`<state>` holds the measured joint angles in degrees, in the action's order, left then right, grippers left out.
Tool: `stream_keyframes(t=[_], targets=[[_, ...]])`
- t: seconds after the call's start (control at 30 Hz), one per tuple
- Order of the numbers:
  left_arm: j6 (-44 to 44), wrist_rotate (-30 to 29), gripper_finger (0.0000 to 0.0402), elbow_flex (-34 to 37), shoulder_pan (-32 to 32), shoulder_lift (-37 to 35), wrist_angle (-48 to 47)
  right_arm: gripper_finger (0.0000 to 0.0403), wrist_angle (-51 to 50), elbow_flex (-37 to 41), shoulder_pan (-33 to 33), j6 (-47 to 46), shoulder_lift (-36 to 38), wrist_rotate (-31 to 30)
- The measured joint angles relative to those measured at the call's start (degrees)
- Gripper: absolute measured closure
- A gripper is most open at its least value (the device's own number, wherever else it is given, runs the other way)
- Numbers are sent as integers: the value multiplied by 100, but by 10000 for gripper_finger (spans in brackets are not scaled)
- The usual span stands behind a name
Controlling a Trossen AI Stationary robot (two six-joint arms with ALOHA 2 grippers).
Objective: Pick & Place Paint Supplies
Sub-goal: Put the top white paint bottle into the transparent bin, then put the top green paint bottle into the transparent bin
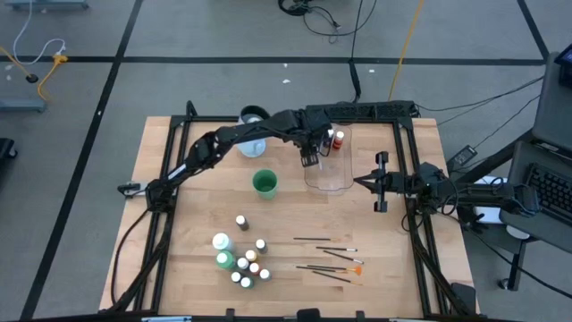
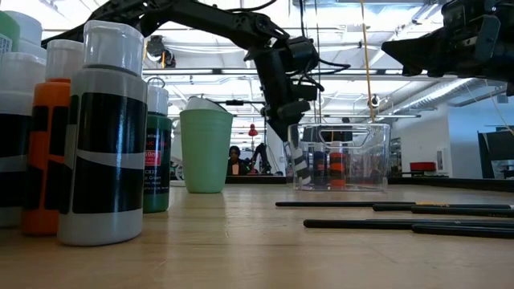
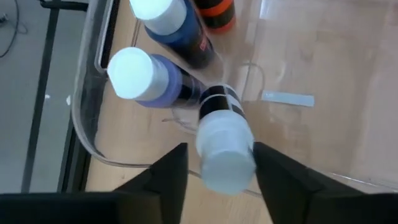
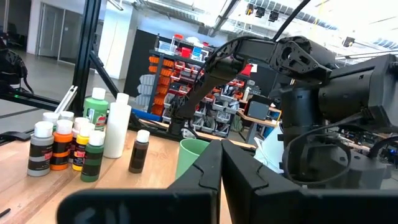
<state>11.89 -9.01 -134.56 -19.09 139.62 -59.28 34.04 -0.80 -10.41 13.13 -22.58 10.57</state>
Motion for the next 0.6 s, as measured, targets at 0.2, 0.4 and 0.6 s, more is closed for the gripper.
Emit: stream_keyframes(t=[0.2,0.4,0.6], targets=[[118,-171,178,-37,35,-25,238,401,-2,-2,0,2,2,0],[295,-636,175,-39,140,-238,288,401,-6,-1,0,21,-4,0],[361,-435,175,-39,156,-693,-77,401,-45,-1,0,21,-48,-1]])
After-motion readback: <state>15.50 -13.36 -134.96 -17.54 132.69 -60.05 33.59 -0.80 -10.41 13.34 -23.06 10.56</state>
